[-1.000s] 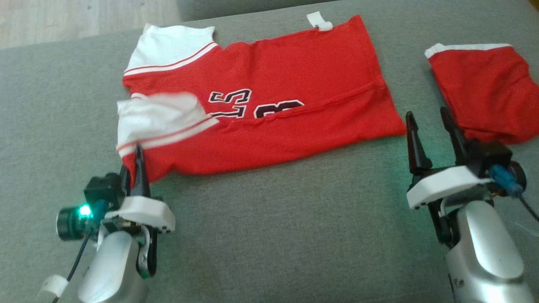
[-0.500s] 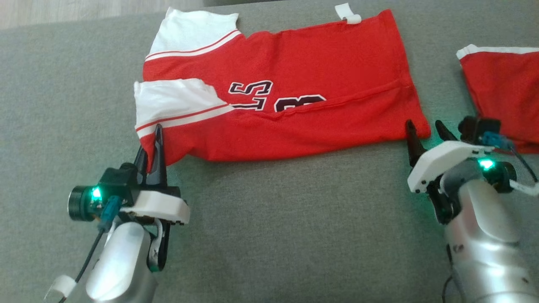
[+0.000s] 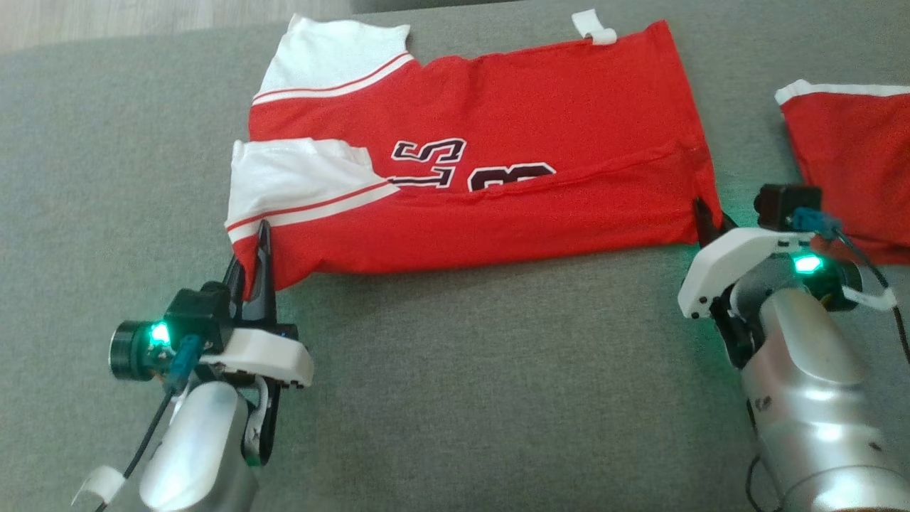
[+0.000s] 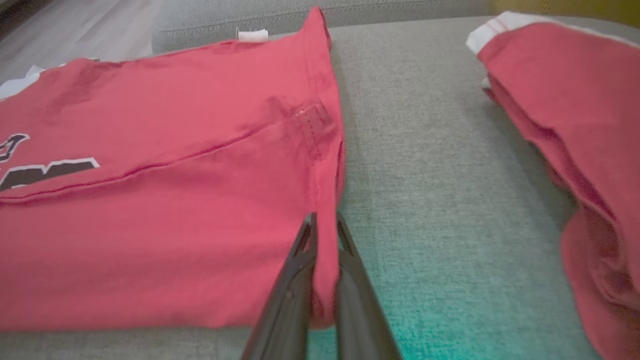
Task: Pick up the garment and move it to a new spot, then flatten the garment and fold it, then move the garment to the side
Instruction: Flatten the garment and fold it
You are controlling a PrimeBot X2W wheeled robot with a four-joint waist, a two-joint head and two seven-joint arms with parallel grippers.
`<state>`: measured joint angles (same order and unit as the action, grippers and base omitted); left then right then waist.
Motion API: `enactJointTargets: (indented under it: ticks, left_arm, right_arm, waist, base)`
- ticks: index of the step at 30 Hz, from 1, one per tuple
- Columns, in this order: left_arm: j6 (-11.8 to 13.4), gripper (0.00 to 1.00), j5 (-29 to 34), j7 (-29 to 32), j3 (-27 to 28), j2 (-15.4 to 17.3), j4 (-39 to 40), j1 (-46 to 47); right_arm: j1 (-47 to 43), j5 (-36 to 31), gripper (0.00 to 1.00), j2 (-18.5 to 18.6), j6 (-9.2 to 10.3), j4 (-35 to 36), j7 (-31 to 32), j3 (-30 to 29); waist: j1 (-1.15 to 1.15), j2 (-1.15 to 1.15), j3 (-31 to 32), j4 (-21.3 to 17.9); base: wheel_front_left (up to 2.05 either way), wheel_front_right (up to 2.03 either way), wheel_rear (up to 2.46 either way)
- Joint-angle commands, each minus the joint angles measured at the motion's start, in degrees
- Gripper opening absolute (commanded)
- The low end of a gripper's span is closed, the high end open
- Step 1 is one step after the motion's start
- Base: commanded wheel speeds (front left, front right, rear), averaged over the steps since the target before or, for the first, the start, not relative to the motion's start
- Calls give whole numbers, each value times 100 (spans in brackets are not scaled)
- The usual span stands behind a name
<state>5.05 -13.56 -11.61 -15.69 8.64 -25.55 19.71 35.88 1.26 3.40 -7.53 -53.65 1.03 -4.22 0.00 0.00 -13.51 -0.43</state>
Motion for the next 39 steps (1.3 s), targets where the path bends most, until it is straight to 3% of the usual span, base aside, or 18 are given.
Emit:
enactJointTargets:
  ticks: [1, 8, 15, 27, 34, 35, 36, 37, 39]
  left_arm:
    - [23, 0, -5, -34, 197, 184, 140, 128]
    - [46, 0, -51, 29, 221, 355, 82, -174]
    - [79, 0, -89, 294, 141, 457, 333, -663]
    - [132, 0, -163, 956, -94, 611, 1267, -1660]
    - [140, 0, -185, 1044, -183, 595, 1375, -1755]
    - [136, 0, -191, 1036, -193, 589, 1367, -1745]
    - [135, 0, -195, 1025, -197, 586, 1354, -1733]
    - [130, 0, -195, 1018, -206, 590, 1338, -1720]
    - [138, 65, -192, 990, -210, 593, 1313, -1691]
  right_arm:
    - [-15, -13, 0, -52, 4, 188, -155, 61]
    - [-376, 27, 0, -52, 4, 603, -277, 123]
    - [-1010, 185, 0, -19, 4, 1380, 211, 287]
    - [-2590, 441, 0, 10, 4, 3313, 1299, 145]
    - [-2963, 481, 0, -18, 4, 3822, 1582, 122]
    - [-2984, 476, 31, -22, 4, 3874, 1591, 114]
    - [-2997, 490, 100, -26, 4, 3921, 1591, 100]
    - [-2997, 503, 100, -30, 4, 3971, 1578, 94]
    - [-2969, 485, 100, -37, 4, 4083, 1489, 34]
  waist:
    - [0, 0, 72, -58]
    - [0, 0, 437, -275]
    - [0, 0, 831, -404]
    - [0, 0, 1116, -452]
    - [0, 0, 1129, -476]
    - [0, 0, 1126, -482]
    - [0, 0, 1118, -491]
    - [0, 0, 1107, -497]
    - [0, 0, 1084, -511]
  base:
    - [0, 0, 0]
    - [0, 0, 0]
    - [0, 0, 0]
    - [0, 0, 0]
    - [0, 0, 0]
    - [0, 0, 0]
    - [0, 0, 0]
    - [0, 0, 0]
    - [0, 0, 0]
